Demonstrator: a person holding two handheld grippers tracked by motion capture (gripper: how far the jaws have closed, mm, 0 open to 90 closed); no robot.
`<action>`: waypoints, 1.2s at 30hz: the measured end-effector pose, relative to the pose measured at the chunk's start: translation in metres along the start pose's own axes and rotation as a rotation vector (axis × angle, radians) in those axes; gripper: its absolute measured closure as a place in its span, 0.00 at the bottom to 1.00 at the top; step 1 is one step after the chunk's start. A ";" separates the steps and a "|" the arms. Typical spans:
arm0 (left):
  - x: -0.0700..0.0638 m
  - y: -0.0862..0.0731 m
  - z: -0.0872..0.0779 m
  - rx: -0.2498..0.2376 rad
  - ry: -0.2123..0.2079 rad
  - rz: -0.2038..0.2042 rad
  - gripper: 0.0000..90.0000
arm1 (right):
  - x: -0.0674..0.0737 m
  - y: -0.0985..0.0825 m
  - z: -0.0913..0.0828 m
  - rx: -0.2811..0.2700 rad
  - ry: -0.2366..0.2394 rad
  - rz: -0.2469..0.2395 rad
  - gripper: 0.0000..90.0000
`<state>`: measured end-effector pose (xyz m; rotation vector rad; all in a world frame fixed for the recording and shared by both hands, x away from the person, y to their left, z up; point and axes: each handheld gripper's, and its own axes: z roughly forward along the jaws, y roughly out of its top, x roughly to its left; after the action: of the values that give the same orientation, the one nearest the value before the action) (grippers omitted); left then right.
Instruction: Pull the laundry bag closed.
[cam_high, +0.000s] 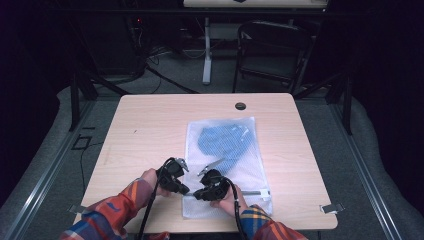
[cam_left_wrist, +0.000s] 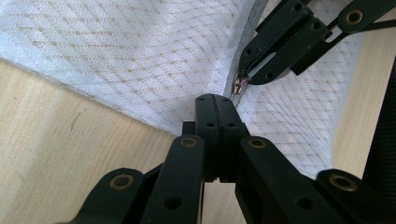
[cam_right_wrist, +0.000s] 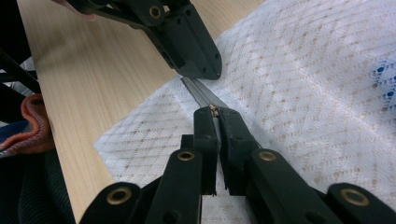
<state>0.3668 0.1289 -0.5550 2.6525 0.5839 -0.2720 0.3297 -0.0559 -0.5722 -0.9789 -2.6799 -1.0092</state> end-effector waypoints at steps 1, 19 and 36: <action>0.000 0.000 0.000 0.001 -0.001 -0.001 1.00 | 0.000 0.000 0.000 0.000 0.002 0.002 0.96; 0.002 -0.001 0.000 -0.007 -0.012 -0.002 1.00 | -0.006 -0.006 -0.008 0.012 -0.004 0.025 0.96; -0.008 0.009 0.002 -0.020 0.009 0.033 0.98 | -0.004 -0.009 -0.007 -0.022 -0.025 0.002 0.96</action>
<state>0.3633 0.1174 -0.5517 2.6428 0.5422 -0.2436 0.3264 -0.0678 -0.5732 -1.0042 -2.6925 -1.0359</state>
